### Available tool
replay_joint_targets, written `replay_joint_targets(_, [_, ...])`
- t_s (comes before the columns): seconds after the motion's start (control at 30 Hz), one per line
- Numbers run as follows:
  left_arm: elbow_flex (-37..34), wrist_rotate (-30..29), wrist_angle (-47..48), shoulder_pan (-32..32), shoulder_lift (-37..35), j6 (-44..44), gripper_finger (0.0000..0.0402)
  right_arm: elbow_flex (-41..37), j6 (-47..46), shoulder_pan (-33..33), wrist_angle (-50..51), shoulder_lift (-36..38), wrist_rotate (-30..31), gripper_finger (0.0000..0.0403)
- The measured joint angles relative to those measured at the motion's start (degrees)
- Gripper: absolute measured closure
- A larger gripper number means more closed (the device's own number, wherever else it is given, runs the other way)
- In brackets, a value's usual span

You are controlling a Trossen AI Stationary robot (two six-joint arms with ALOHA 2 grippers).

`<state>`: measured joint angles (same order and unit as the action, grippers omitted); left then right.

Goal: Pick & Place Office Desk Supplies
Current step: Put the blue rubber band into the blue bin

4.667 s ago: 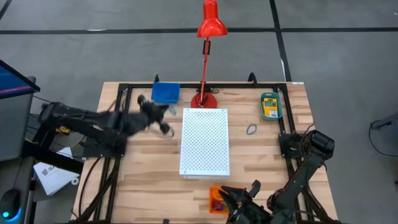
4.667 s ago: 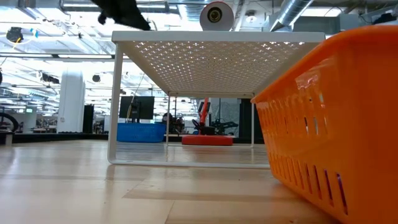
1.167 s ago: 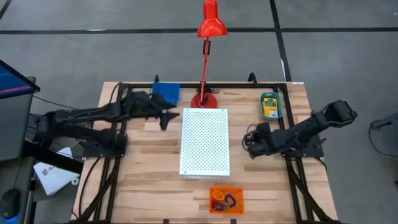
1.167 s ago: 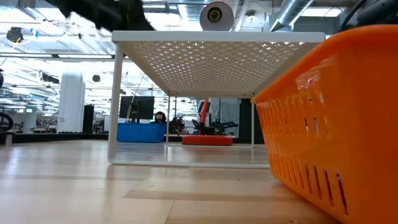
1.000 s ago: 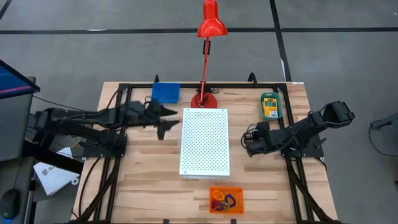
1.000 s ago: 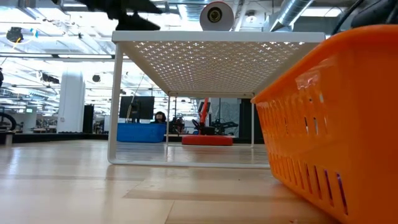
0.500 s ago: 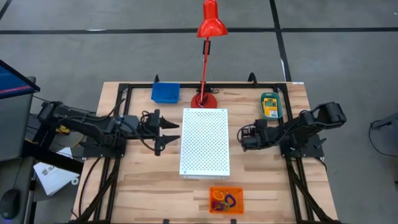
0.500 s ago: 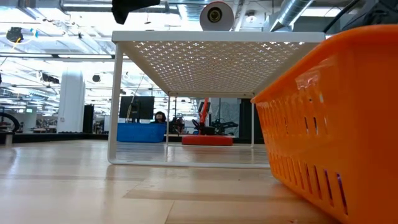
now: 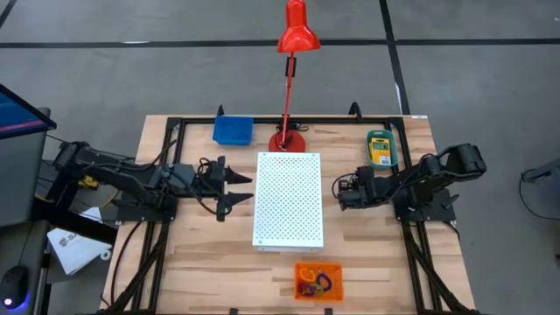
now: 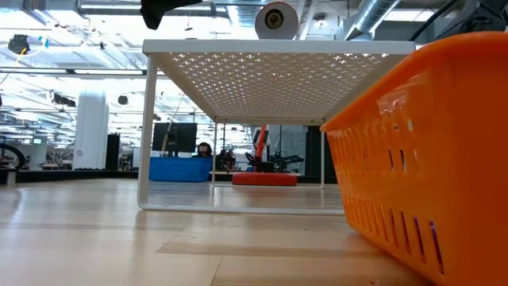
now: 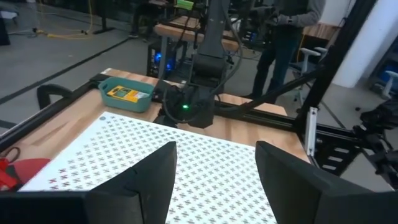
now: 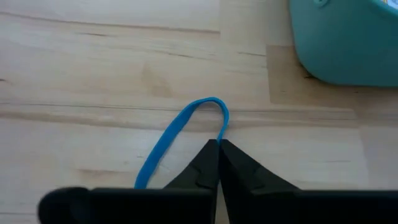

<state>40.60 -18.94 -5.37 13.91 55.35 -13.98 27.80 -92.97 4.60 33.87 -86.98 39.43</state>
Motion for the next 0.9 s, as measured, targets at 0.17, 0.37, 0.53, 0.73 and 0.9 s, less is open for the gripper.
replay_joint_targets(0.17, [-1.04,0.25,-0.02,2.76,0.00,-1.60,0.0188,-0.32,-4.07,6.29,0.63,0.75,3.27,0.0401])
replay_joint_targets(0.37, [-4.50,0.22,0.42,7.29,0.00,-5.75,0.0188,0.87,-13.51,17.75,8.50,3.69,8.43,0.0402])
replay_joint_targets(0.53, [-9.65,0.22,-5.13,11.39,0.72,-5.61,0.0188,4.68,-26.84,27.23,23.52,6.39,13.53,0.0402])
replay_joint_targets(0.73, [-14.21,1.27,-17.76,15.35,4.94,-1.34,0.0188,11.99,-30.98,35.09,32.97,10.27,22.04,0.0403])
replay_joint_targets(0.9, [-14.25,10.92,-29.31,16.69,10.55,2.00,0.0188,20.73,-20.07,38.80,32.68,11.91,29.78,0.0403])
